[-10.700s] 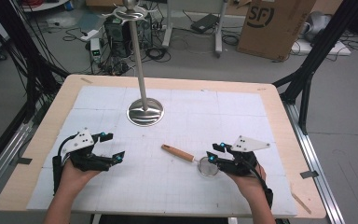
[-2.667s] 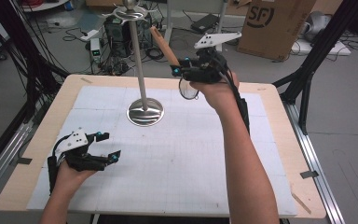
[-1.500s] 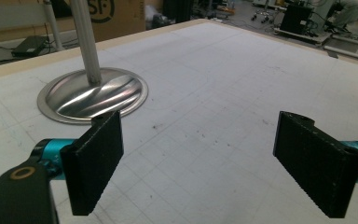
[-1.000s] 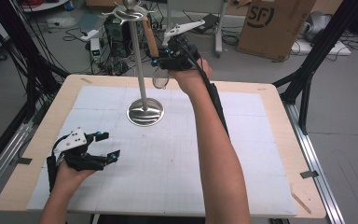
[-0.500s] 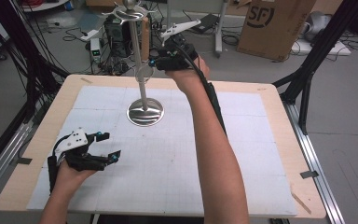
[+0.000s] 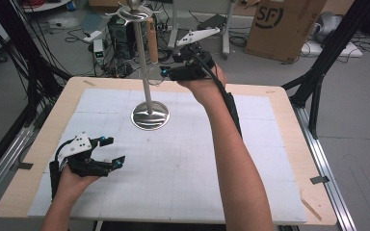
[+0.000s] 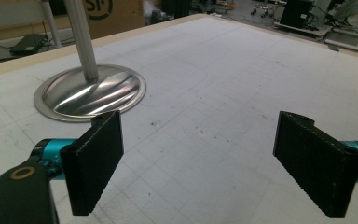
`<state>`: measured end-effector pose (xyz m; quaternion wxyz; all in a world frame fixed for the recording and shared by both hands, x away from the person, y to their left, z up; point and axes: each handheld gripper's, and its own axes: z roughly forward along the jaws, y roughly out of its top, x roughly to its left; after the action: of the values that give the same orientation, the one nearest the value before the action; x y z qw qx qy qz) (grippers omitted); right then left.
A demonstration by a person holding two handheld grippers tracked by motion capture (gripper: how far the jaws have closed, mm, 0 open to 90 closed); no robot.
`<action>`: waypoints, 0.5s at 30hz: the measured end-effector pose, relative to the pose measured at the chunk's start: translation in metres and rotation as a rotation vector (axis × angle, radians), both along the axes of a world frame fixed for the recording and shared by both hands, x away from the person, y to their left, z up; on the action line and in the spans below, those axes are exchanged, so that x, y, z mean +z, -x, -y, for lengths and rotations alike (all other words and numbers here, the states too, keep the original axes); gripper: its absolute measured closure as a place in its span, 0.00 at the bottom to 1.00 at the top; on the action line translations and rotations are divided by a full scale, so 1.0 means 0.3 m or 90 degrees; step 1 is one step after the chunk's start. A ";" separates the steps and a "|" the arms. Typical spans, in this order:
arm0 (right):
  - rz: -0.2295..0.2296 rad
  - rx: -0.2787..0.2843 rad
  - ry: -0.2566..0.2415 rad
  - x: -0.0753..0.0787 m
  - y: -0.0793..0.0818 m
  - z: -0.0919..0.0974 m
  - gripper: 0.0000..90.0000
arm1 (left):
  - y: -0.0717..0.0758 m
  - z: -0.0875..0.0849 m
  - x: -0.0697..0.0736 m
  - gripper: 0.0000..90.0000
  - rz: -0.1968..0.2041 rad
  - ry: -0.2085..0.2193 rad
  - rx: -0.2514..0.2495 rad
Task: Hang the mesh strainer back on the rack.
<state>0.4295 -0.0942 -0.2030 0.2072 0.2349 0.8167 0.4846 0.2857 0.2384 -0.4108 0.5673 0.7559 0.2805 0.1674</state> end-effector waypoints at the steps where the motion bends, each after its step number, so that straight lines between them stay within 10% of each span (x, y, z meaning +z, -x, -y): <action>1: 0.001 0.003 0.001 -0.002 0.003 0.007 0.44 | 0.000 0.000 0.000 0.18 0.001 -0.002 -0.001; 15: 0.007 0.006 -0.011 -0.053 0.062 0.094 0.40 | 0.000 0.008 -0.003 0.18 0.000 -0.006 -0.003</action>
<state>0.4109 -0.1225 -0.2189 0.2071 0.2300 0.8127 0.4937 0.2856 0.2360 -0.4117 0.5642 0.7592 0.2779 0.1677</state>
